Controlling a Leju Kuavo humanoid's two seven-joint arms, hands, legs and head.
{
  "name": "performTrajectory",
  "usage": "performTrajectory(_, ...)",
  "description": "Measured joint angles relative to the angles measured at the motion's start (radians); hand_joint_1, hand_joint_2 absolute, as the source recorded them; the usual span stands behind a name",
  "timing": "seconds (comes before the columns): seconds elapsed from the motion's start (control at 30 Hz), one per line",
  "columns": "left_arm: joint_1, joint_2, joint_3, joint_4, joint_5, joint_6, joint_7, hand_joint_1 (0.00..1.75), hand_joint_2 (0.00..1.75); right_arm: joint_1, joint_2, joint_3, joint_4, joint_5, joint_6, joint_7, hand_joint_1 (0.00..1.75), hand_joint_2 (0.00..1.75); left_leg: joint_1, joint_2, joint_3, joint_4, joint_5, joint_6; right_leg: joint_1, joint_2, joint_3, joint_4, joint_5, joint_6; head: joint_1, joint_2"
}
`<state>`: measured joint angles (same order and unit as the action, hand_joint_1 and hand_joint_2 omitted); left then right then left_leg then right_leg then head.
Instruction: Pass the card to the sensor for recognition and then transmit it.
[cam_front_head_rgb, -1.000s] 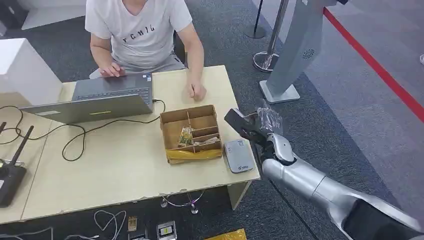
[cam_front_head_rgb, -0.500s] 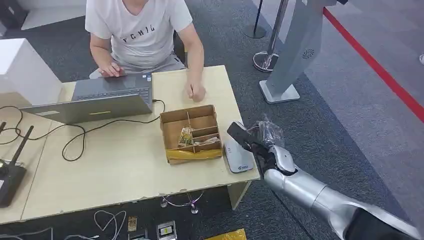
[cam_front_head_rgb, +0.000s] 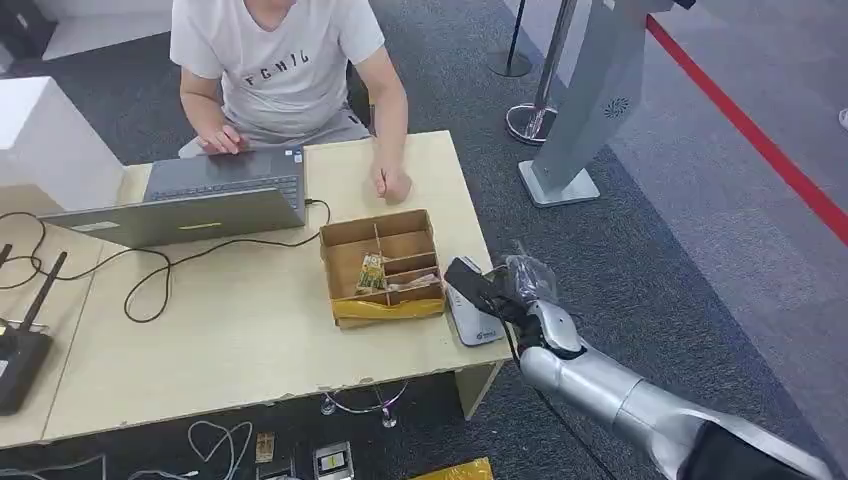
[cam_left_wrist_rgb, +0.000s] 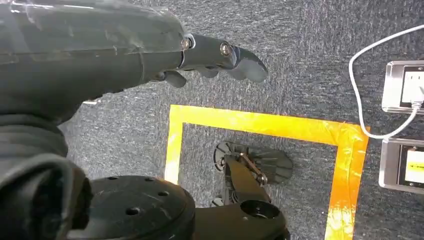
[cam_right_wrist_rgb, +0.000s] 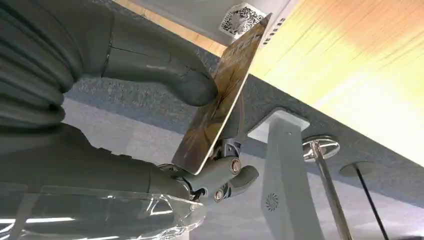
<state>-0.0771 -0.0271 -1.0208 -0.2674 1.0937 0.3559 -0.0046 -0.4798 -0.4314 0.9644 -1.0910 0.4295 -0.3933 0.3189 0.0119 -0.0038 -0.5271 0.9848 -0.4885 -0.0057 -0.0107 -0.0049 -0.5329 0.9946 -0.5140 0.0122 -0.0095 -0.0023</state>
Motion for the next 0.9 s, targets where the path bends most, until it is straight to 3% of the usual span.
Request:
performTrajectory(0.7, -0.004, 0.006, -0.036, 0.000, 0.028, 0.011, -0.007, 0.00, 0.00, 0.011, 0.019, 0.001, 0.045, -0.026, -0.025, -0.004, 1.75, 1.75, 0.000, 0.001, 0.001, 0.000, 0.000, 0.000, 0.000, 0.001, 0.000, 0.000, 0.000, 0.000, 0.000, 0.000)
performTrajectory(0.9, -0.005, 0.008, -0.059, 0.000, 0.045, 0.012, -0.010, 0.00, 0.00, 0.005, 0.016, -0.010, 0.045, 0.040, -0.070, 0.036, 1.75, 1.75, 0.000, 0.001, 0.000, 0.000, 0.000, 0.000, 0.000, 0.001, 0.000, 0.000, 0.000, 0.000, 0.000, 0.000)
